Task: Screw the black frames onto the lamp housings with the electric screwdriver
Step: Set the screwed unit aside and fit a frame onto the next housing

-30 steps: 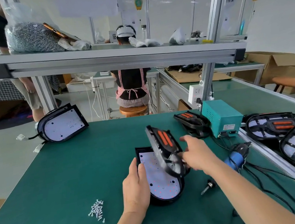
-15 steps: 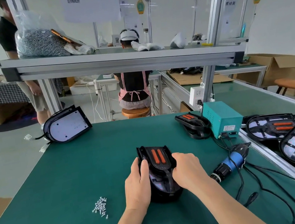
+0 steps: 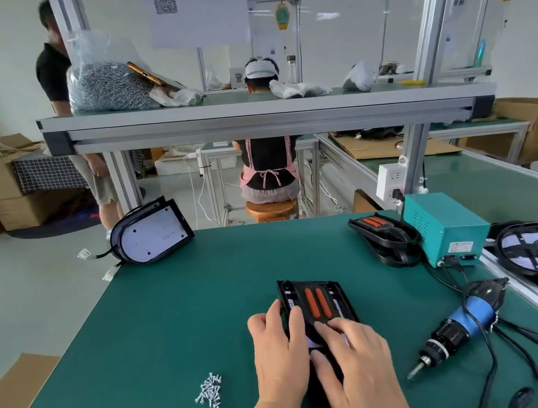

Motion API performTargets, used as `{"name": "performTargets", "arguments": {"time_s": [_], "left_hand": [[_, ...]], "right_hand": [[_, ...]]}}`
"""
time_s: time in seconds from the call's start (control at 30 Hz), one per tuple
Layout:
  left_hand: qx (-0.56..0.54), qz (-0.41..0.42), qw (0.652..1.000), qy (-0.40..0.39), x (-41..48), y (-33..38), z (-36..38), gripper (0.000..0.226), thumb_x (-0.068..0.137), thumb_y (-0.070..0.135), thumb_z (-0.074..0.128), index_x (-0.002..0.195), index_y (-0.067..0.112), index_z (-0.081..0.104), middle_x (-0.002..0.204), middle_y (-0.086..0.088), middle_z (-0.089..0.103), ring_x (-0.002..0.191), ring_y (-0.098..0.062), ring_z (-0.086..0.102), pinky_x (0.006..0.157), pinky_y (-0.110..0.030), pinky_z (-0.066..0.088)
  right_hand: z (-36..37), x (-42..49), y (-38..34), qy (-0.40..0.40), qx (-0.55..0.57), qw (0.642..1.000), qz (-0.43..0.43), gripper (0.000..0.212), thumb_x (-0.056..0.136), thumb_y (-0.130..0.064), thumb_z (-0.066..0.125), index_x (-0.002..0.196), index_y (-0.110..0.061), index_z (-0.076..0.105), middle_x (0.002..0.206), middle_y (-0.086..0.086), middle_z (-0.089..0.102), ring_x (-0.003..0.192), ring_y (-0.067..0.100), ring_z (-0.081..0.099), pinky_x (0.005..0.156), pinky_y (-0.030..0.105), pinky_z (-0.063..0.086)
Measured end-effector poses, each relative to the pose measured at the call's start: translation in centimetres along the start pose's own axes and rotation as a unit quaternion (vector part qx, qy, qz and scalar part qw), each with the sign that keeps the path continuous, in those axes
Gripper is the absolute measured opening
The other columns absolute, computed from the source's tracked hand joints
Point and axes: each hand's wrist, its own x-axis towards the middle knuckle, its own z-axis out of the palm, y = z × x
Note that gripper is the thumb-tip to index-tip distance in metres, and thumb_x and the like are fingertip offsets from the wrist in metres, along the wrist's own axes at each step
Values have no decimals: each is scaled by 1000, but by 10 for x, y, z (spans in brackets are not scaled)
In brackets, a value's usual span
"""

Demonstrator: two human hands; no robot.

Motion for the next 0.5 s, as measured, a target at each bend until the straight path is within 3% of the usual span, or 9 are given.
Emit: {"name": "performTargets", "arguments": {"time_s": [0.1,0.23,0.37,0.43,0.5], "left_hand": [[-24,-3,999,39,26,7,-9,39,97,48,35,104,23,65,112,2,47,103,-3,44,93,-29,35],[-21,-48,995,90,80,20,-32,32,101,35,39,93,16,62,108,-2,48,102,-20,44,85,-35,37],[-3,-64,987,146,132,18,-55,32,101,35,39,108,12,60,117,-2,45,98,-23,51,82,-37,43],[22,-86,980,180,156,11,-64,35,102,34,41,124,11,55,129,-6,42,108,-27,51,85,-39,45],[11,-117,969,217,176,3,-73,43,102,30,47,136,6,46,138,-13,38,117,-32,47,91,-43,44]], "right_hand": [[2,4,-3,8,10,1000,5,45,86,-44,51,109,-14,78,107,2,69,95,28,68,84,42,50],[4,8,-3,24,3,1000,-10,45,84,-43,51,107,-14,78,104,4,68,92,30,68,79,48,53],[12,13,3,61,-9,998,-18,46,75,-44,52,98,-17,81,97,4,70,92,17,57,75,45,51],[16,18,5,72,-28,997,-15,47,68,-44,51,91,-17,82,90,6,72,84,21,63,71,46,54],[19,21,6,81,-36,996,-14,49,62,-44,50,85,-16,83,85,7,73,80,18,58,65,47,56]]}}
